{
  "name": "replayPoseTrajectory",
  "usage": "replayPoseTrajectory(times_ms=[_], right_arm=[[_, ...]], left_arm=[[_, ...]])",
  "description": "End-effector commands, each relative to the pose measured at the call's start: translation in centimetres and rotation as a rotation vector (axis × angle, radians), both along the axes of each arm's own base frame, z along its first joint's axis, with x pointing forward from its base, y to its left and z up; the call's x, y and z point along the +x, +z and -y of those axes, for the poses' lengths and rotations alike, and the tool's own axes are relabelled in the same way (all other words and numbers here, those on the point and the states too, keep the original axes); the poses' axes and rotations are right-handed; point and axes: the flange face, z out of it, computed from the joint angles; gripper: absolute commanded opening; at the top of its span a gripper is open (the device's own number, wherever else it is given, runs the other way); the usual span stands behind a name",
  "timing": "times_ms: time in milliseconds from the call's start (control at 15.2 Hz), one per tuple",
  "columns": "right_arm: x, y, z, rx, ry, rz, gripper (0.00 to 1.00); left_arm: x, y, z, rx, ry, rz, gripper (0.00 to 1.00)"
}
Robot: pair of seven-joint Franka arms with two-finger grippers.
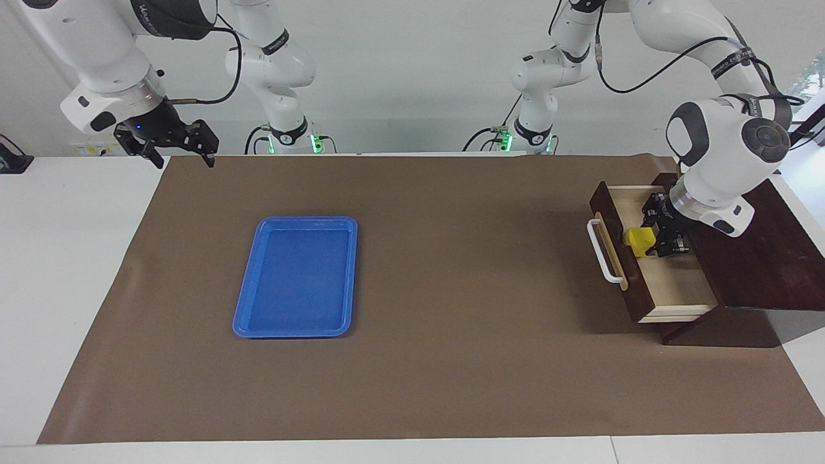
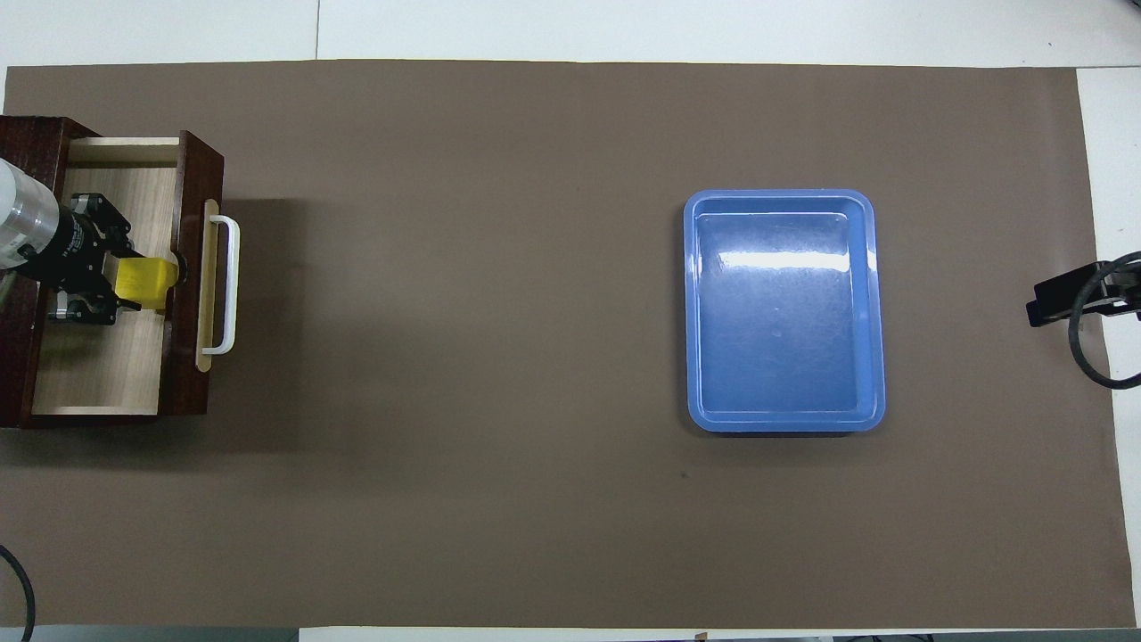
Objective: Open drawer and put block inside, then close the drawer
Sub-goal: 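Lower the block into the open drawer and open the left gripper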
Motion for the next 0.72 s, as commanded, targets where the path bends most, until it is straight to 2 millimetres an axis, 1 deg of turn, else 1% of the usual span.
replayPoseTrajectory(times_ms=[0,66,132,263,395,592,658], right_arm=[[0.5,0.4,0.0,0.0,-0.012,0.025,1.0],[0.4,0.4,-0.1,0.0,-0.01,0.023,1.0],[0.5,0.5,-0.1,0.0,-0.01,0.025,1.0],[0.4,0.4,-0.1,0.0,-0.01,0.023,1.0],[0.4,0.5,-0.2,0.0,-0.007,0.026,1.0],[0.5,0.4,-0.2,0.0,-0.005,0.026,1.0],[0.5,0.4,-0.1,0.001,-0.007,0.026,1.0]], left_arm=[[-1.4,-0.1,0.6,-0.004,0.005,0.027,0.0],[-1.5,-0.2,0.6,-0.004,0.0,0.026,0.0],[-1.5,-0.2,0.7,-0.004,-0.002,0.029,0.05],[-1.5,-0.2,0.7,-0.004,-0.004,0.033,0.48],[-1.5,-0.2,0.6,-0.003,-0.001,0.033,1.0],[-1.3,0.7,0.5,-0.003,0.0,0.047,1.0],[-1.2,1.5,0.6,-0.001,-0.003,0.063,1.0]])
